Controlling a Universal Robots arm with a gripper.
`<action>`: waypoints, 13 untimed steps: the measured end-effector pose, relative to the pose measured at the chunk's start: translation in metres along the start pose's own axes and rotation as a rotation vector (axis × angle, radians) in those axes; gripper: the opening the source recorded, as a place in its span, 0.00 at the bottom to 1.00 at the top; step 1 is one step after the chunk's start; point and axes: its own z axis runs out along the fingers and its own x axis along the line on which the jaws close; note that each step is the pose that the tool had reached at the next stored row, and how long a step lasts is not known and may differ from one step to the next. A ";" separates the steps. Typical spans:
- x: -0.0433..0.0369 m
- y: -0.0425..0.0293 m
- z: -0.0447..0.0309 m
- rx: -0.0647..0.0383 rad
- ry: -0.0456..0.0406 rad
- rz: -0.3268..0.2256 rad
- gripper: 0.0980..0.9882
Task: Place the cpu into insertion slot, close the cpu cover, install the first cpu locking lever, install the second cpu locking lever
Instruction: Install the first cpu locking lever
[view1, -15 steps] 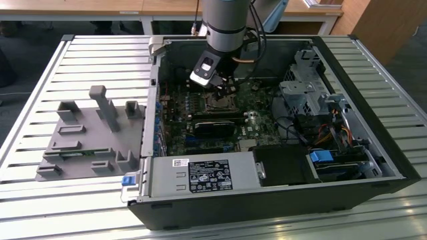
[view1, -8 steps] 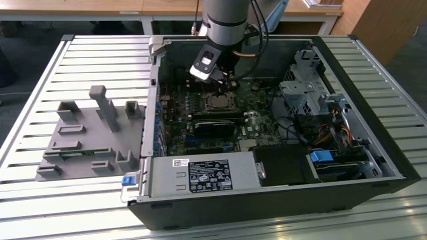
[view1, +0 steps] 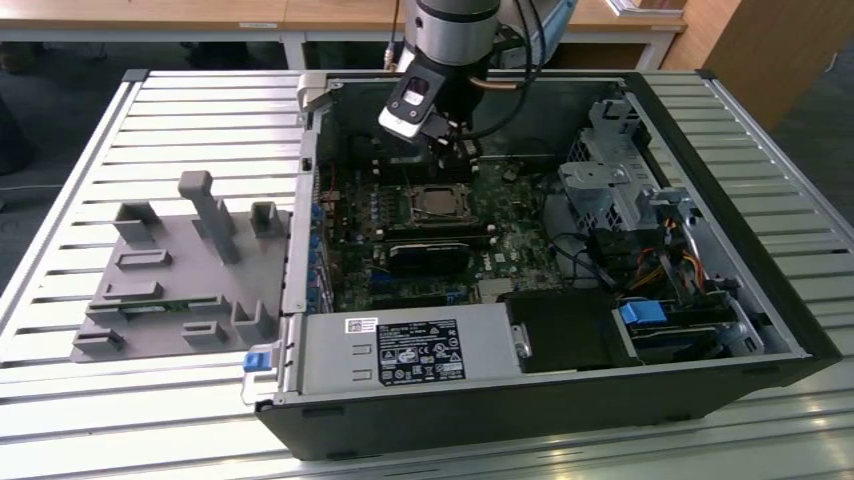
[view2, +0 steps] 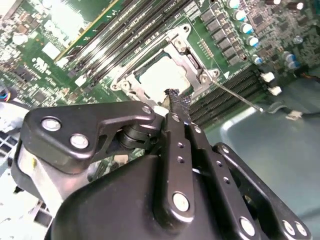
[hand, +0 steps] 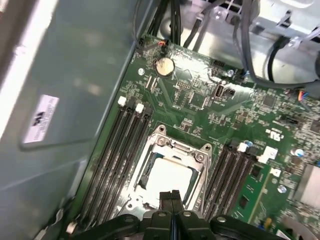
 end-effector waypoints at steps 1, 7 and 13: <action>0.0002 0.0001 -0.0030 0.000 0.0000 0.000 0.01; 0.0006 0.0004 -0.0104 0.001 0.0005 -0.021 0.01; 0.0005 0.0004 -0.0105 0.006 0.0041 -0.119 0.01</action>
